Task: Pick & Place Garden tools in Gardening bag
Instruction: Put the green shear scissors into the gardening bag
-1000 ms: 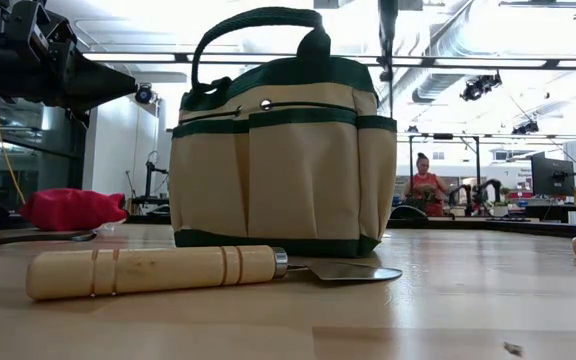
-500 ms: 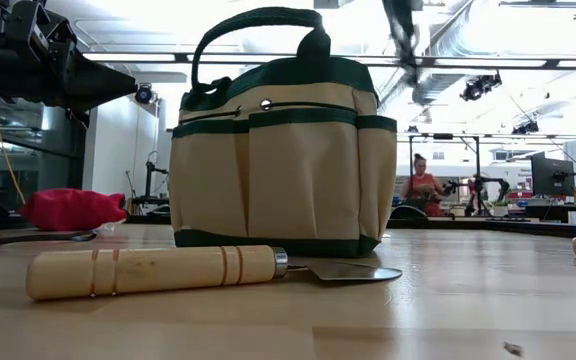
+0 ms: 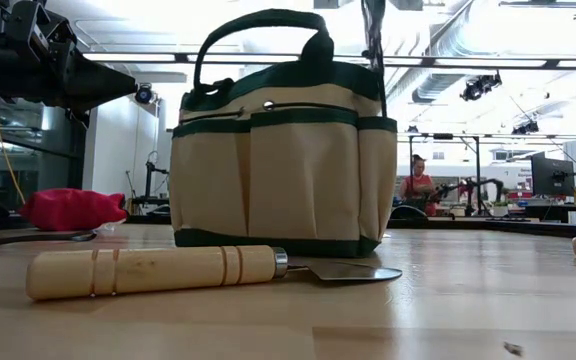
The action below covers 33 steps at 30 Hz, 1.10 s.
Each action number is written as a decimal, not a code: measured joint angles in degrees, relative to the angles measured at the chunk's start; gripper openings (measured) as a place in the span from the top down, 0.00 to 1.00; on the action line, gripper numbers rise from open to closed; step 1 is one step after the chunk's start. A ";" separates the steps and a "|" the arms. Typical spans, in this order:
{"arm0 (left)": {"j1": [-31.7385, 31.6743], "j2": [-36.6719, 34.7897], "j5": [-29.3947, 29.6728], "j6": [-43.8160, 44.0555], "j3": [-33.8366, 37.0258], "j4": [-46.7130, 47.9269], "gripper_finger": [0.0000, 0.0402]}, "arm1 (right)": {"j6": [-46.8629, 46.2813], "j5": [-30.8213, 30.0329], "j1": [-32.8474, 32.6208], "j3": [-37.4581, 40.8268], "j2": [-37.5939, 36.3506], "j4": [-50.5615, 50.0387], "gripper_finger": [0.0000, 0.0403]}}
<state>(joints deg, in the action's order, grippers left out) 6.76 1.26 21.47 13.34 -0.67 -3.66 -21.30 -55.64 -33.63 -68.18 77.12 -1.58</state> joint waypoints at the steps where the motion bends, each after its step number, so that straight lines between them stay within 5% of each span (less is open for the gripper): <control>1: 0.00 0.00 0.00 0.00 0.00 0.00 0.89 | 0.04 0.01 0.03 0.00 0.23 0.12 0.99; 10: 0.00 0.00 -0.02 0.00 0.00 0.00 0.89 | 1.52 -4.89 0.10 0.00 0.89 1.74 0.99; 33: -0.01 0.00 0.00 0.00 0.00 0.00 0.89 | 6.08 -5.79 -0.88 0.02 -0.35 4.28 0.99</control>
<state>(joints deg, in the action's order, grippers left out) 6.75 1.26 21.47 13.34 -0.67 -3.66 -15.22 -61.43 -34.52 -68.16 76.77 2.70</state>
